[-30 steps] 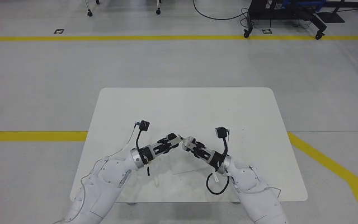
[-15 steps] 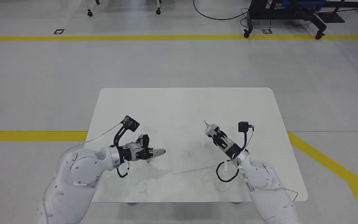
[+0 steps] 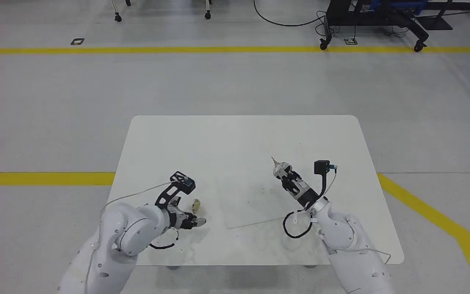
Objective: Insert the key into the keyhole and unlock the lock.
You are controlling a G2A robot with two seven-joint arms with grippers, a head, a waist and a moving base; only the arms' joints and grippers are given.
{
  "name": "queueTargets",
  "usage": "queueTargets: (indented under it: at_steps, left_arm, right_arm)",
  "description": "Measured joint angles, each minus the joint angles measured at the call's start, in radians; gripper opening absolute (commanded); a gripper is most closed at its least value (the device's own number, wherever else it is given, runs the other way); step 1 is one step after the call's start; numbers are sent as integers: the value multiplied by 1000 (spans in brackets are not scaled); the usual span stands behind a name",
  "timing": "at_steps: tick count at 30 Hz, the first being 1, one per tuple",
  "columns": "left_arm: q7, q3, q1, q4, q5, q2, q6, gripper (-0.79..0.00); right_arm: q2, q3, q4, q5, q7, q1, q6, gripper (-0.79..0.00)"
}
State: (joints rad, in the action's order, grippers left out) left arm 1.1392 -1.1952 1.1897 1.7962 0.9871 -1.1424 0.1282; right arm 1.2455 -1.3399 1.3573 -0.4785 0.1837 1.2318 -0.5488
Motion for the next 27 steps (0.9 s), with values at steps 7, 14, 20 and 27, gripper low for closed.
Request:
queueTargets:
  at_steps: [7, 14, 20, 27]
  left_arm:
    - [-72, 68, -51, -83, -17, -17, -44, -394]
    - [-47, 67, -75, -107, -32, -18, -49, -459]
    - [-65, 69, -85, -136, -63, -20, -26, -785]
    - [-56, 66, -118, -165, -61, -20, -24, -785]
  right_arm:
    - [0, 0, 0, 0, 0, 0, 0, -785]
    - [0, 0, 0, 0, 0, 0, 0, -785]
    - [0, 0, 0, 0, 0, 0, 0, -785]
    - [0, 0, 0, 0, 0, 0, 0, -785]
